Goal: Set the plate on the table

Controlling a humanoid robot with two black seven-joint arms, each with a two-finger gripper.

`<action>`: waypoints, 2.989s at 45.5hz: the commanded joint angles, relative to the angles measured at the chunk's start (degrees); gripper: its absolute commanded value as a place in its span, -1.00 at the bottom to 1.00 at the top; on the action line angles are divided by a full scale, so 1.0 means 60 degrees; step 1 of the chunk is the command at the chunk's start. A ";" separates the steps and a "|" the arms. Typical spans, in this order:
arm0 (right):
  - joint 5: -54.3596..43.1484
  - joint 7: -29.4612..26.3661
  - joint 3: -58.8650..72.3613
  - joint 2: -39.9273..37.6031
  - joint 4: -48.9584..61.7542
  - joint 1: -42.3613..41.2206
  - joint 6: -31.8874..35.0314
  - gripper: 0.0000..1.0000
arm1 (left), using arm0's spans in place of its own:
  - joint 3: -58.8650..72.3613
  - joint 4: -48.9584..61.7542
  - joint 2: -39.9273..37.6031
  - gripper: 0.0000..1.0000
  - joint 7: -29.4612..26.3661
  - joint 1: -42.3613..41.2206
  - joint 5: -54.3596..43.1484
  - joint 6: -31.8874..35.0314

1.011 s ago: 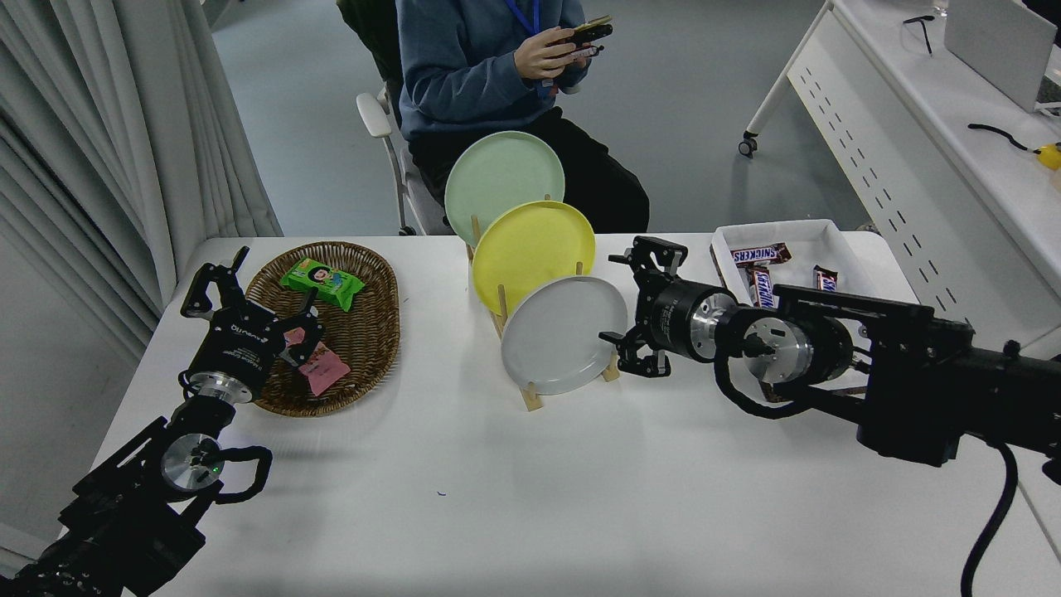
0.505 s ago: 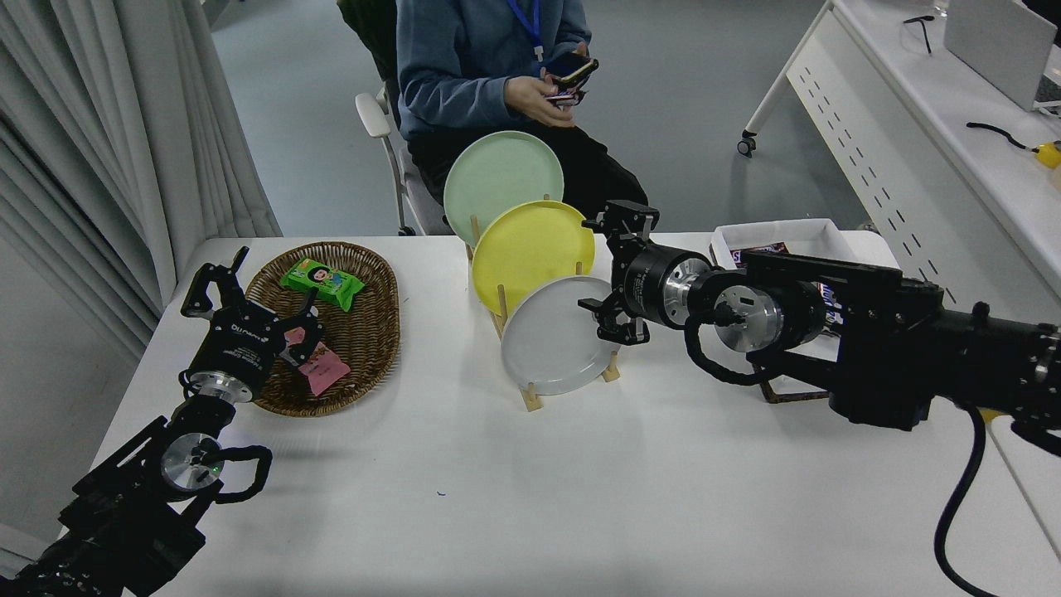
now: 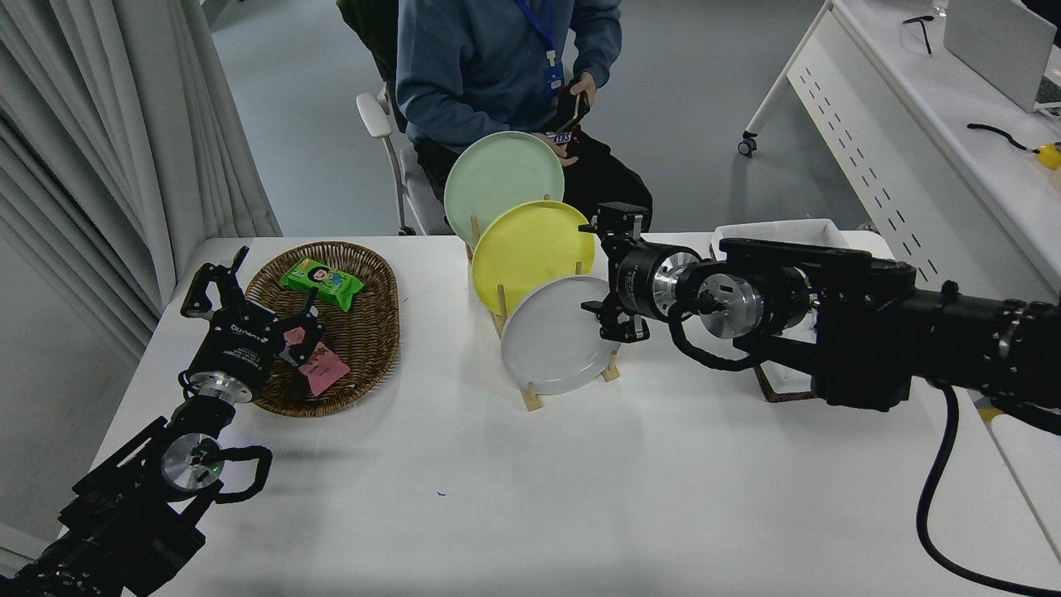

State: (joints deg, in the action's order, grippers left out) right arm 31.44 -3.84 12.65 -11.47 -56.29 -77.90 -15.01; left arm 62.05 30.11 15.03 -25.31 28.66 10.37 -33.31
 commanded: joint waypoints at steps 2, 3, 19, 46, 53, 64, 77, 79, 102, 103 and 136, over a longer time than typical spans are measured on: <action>0.0077 -0.0648 0.0001 0.0490 0.0739 -0.0053 -0.0048 1.00 | 0.0000 -0.0008 0.0000 1.00 0.0000 -0.0002 0.0000 0.0000; 0.0077 -0.0648 -0.0028 0.0505 0.0768 -0.0039 -0.0048 1.00 | 0.0000 0.0007 0.0000 1.00 0.0000 -0.0002 0.0000 0.0000; -0.0201 -0.0648 -0.0072 0.0827 0.1383 -0.0039 0.0084 1.00 | 0.0000 0.0007 0.0000 1.00 0.0000 -0.0002 0.0000 0.0000; -0.0392 -0.0941 -0.0072 0.1252 0.2013 0.0020 0.0742 1.00 | 0.0000 -0.0008 0.0000 1.00 0.0000 -0.0002 0.0000 0.0000; -0.0465 -0.0941 -0.0072 0.1238 0.2043 0.0049 0.1182 1.00 | -0.0015 0.0007 0.0000 1.00 0.0000 -0.0002 0.0000 0.0000; -0.0670 -0.0941 -0.0057 0.1267 0.2350 0.0093 0.1241 0.98 | 0.0000 0.0007 0.0000 1.00 0.0000 -0.0002 0.0000 0.0000; -0.0934 -0.0941 -0.0175 0.1267 0.2569 0.0195 0.1197 0.64 | 0.0000 -0.0008 0.0000 1.00 0.0000 -0.0002 0.0000 0.0000; -0.0934 -0.0941 -0.0218 0.1296 0.2701 0.0196 0.1197 0.60 | 0.0000 -0.0008 0.0000 1.00 0.0000 0.0013 0.0000 0.0000; -0.0802 -0.1175 -0.0541 0.1399 0.2819 0.0371 0.1183 0.13 | 0.0000 0.0007 0.0000 1.00 0.0000 0.0013 0.0000 0.0000; -0.0787 -0.1205 -0.0555 0.1399 0.2819 0.0371 0.1183 0.11 | 0.0000 0.0007 0.0000 1.00 0.0000 0.0013 0.0000 0.0000; -0.0773 -0.1805 -0.1141 0.1355 0.2687 0.0459 0.0890 -0.29 | 0.0000 0.0007 0.0000 1.00 0.0000 -0.0002 0.0000 0.0000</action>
State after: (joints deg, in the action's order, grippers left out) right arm 26.80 -13.88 6.71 -3.24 -40.14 -75.37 -9.34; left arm 62.05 30.12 15.03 -25.31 28.65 10.37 -33.31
